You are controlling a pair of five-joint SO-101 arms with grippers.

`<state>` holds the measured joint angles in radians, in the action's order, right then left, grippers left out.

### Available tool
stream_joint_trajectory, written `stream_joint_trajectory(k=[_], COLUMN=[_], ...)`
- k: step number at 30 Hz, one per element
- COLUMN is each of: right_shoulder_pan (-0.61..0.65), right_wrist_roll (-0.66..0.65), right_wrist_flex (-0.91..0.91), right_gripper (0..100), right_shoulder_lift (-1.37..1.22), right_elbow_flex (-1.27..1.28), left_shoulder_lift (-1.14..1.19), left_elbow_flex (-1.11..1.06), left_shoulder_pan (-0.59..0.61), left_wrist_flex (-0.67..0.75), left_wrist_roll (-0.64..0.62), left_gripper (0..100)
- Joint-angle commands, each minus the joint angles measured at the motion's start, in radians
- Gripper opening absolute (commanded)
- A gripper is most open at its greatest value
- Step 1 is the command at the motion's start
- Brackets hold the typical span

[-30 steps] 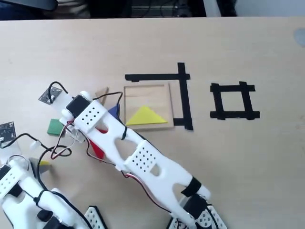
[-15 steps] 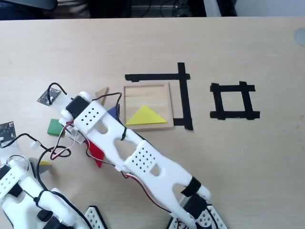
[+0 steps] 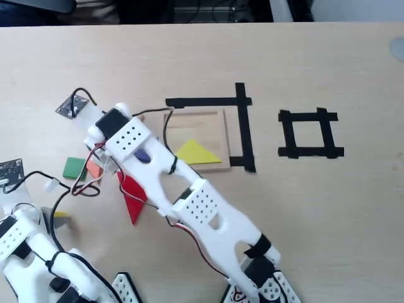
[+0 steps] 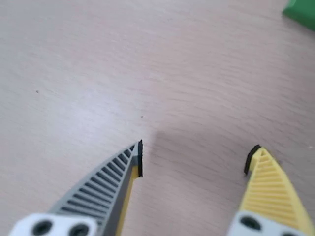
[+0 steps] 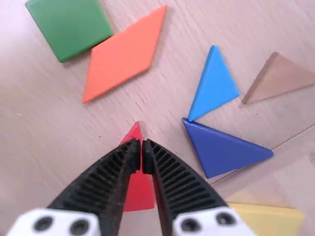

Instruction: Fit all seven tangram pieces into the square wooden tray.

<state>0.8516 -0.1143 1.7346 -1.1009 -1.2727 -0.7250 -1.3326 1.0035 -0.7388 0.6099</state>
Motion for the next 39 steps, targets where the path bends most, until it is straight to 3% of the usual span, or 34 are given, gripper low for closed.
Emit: stream_joint_trajectory(k=[1,5,9,13,17,20,29,35,39], right_shoulder_pan=[-0.025,-0.038,-0.107,-0.129,-0.158,-0.21,-0.448,-0.628,-0.637], right_wrist_roll=[-0.003,-0.003,-0.023,-0.029,-0.129,-0.196,-0.298,-0.292,-0.281], right_wrist_flex=[0.031,0.032,0.034,0.032,0.029,0.025,-0.091,-0.227,-0.331], right_gripper=[1.1,1.1,1.1,1.1,1.1,1.1,1.1,1.1,1.1], right_shoulder_lift=[0.094,0.163,0.371,0.638,0.889,1.072,1.497,1.616,1.641], right_elbow_flex=[0.013,0.05,0.162,0.433,0.734,0.941,1.391,1.575,1.722], left_shoulder_lift=[-0.015,-0.017,-0.017,-0.017,-0.017,-0.017,-0.006,-0.005,-0.005], left_elbow_flex=[0.019,0.065,0.269,0.458,0.519,0.522,0.49,0.395,0.366], left_shoulder_pan=[-0.033,-0.113,-0.229,-0.403,-0.585,-0.67,-0.839,-0.961,-1.086], left_wrist_flex=[0.002,-0.077,-0.316,-0.554,-0.651,-0.658,-0.563,-0.497,-0.443], left_wrist_roll=[-0.012,-0.015,-0.089,-0.141,-0.184,-0.216,-0.37,-0.609,-0.637], left_gripper=[35,35,35,35,35,33,13,31,31])
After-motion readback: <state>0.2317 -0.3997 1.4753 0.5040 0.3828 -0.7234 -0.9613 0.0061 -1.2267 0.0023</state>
